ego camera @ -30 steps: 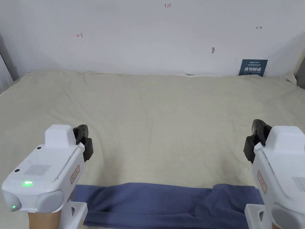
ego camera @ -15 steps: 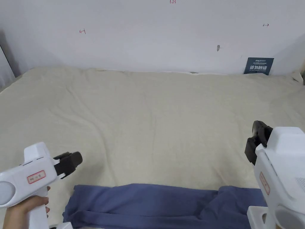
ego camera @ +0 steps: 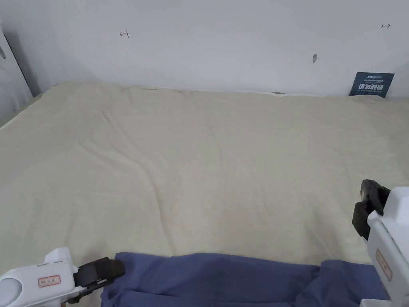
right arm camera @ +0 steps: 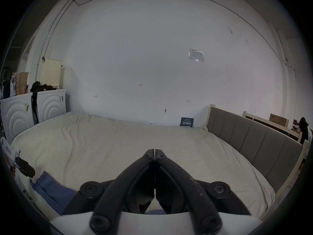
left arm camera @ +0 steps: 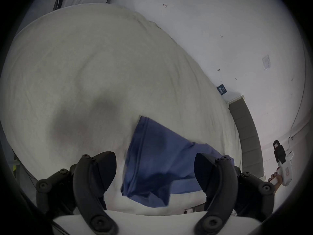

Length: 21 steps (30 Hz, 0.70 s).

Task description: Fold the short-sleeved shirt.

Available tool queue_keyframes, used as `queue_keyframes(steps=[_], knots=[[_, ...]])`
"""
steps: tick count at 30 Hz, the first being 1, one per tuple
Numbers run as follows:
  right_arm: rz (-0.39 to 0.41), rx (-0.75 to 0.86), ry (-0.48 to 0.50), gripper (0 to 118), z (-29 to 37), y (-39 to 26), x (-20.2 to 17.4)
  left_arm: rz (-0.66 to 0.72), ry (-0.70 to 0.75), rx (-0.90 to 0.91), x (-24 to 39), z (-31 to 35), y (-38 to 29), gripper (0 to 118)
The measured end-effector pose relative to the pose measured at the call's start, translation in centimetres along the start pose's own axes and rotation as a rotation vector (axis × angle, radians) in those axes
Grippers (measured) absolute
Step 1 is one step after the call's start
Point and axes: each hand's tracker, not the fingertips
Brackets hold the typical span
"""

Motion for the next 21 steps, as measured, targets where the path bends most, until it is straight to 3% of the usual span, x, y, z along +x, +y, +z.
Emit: queue_keyframes(steps=[2,4,5,9,11,12,21], knots=[[0.004,-0.018,-0.001,2,-0.5,-0.3,-0.2,0.033,-0.012,-0.017,-0.4,-1.0,0.0,94],[0.012,-0.033,0.001,2,-0.8,-0.4,-0.6,0.049,-0.029,-0.03,-0.7,-1.6,-0.2,75],[0.018,-0.039,0.001,2,-1.1,-0.6,-0.4,0.049,-0.028,-0.034,-0.6,-2.0,-0.3,58],[0.018,-0.053,-0.002,2,-1.5,-0.6,-0.3,-0.033,0.033,-0.033,-0.3,-3.0,-0.8,39],[0.017,-0.053,-0.005,2,-1.6,-0.5,-0.1,-0.024,0.052,-0.027,-1.6,-3.8,-0.4,18],[0.017,-0.051,-0.008,2,-1.6,-0.5,-0.1,-0.042,0.062,-0.027,-1.7,-3.9,-0.4,13],[0.005,-0.031,-0.021,2,-0.9,0.3,1.9,-0.162,0.095,0.074,1.4,-0.9,-0.2,6]])
